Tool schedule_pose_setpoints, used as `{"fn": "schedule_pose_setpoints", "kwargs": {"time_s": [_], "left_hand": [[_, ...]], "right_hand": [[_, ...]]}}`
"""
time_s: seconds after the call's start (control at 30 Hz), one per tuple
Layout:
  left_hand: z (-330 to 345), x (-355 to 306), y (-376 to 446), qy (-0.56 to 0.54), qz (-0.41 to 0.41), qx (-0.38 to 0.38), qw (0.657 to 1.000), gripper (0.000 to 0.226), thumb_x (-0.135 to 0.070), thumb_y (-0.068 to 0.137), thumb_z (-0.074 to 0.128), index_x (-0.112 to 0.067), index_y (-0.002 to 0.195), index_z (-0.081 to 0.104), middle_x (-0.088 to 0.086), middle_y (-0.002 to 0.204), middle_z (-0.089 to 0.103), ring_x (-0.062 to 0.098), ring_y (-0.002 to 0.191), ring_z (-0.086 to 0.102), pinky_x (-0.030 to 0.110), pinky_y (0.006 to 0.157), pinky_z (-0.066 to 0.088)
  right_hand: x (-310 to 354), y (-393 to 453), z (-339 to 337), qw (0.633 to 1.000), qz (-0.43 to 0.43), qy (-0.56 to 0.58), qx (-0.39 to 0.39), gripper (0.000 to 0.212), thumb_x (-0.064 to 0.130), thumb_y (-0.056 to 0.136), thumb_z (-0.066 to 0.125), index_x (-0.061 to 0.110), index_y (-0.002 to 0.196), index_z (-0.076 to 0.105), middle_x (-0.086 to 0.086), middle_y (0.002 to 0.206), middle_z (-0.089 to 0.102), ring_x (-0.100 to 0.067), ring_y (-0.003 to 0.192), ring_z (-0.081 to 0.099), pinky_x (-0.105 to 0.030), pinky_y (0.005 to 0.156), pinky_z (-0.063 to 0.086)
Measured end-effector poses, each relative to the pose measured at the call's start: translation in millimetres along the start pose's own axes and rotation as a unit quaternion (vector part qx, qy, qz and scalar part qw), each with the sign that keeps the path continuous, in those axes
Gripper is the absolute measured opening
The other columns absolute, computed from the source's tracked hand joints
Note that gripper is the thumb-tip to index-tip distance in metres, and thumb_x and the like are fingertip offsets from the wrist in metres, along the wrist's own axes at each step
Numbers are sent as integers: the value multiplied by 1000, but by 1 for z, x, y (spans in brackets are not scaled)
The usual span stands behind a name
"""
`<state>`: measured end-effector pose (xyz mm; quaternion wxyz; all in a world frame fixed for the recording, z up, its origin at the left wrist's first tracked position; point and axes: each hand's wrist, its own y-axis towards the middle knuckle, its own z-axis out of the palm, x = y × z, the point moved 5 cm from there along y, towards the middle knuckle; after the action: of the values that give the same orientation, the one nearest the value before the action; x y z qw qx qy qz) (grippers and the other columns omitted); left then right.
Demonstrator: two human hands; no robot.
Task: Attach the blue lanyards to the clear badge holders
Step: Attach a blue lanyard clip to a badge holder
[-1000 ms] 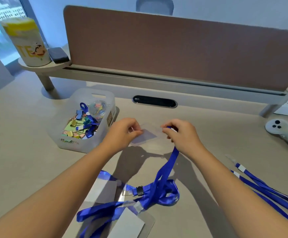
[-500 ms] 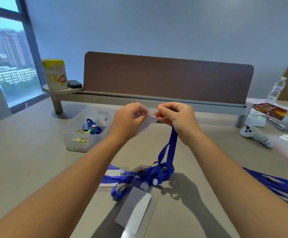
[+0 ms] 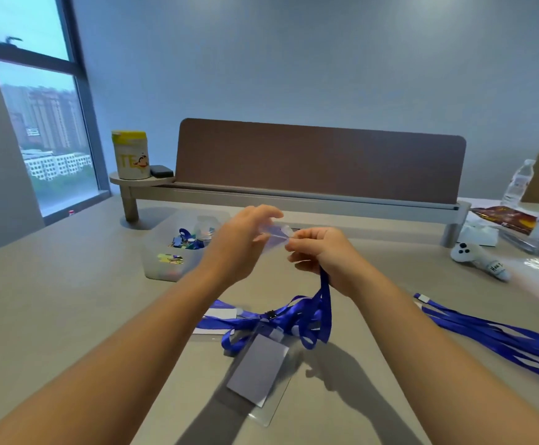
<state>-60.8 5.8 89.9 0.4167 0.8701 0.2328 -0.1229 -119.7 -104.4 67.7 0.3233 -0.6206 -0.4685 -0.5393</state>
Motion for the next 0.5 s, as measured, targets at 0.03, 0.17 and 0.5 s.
{"fn": "schedule_pose_setpoints", "kwargs": {"time_s": [0.03, 0.17, 0.5], "left_hand": [[4, -1, -1, 29, 12, 19, 999, 36, -7, 83, 53, -12, 118, 48, 14, 122, 56, 22, 96, 56, 22, 77, 41], [10, 1, 1, 88, 30, 54, 994, 35, -7, 83, 54, -14, 117, 49, 13, 123, 56, 26, 104, 57, 21, 76, 40], [15, 6, 10, 48, 8, 26, 998, 20, -17, 82, 57, -4, 97, 58, 16, 106, 64, 28, 88, 61, 31, 74, 49]], "right_hand": [[-1, 2, 1, 1000, -5, 0, 5, 19, 8, 89, 51, 16, 73, 58, 0, 75, 59, -11, 68, 57, -18, 64, 48], [-2, 7, 2, 999, -36, -31, -14, 19, 7, 90, 50, 16, 74, 57, 1, 76, 58, -9, 68, 56, -18, 67, 48], [-6, 17, 5, 993, -62, -31, -92, 20, 5, 90, 49, -3, 103, 61, 2, 69, 54, -7, 61, 53, -12, 57, 50]]}}
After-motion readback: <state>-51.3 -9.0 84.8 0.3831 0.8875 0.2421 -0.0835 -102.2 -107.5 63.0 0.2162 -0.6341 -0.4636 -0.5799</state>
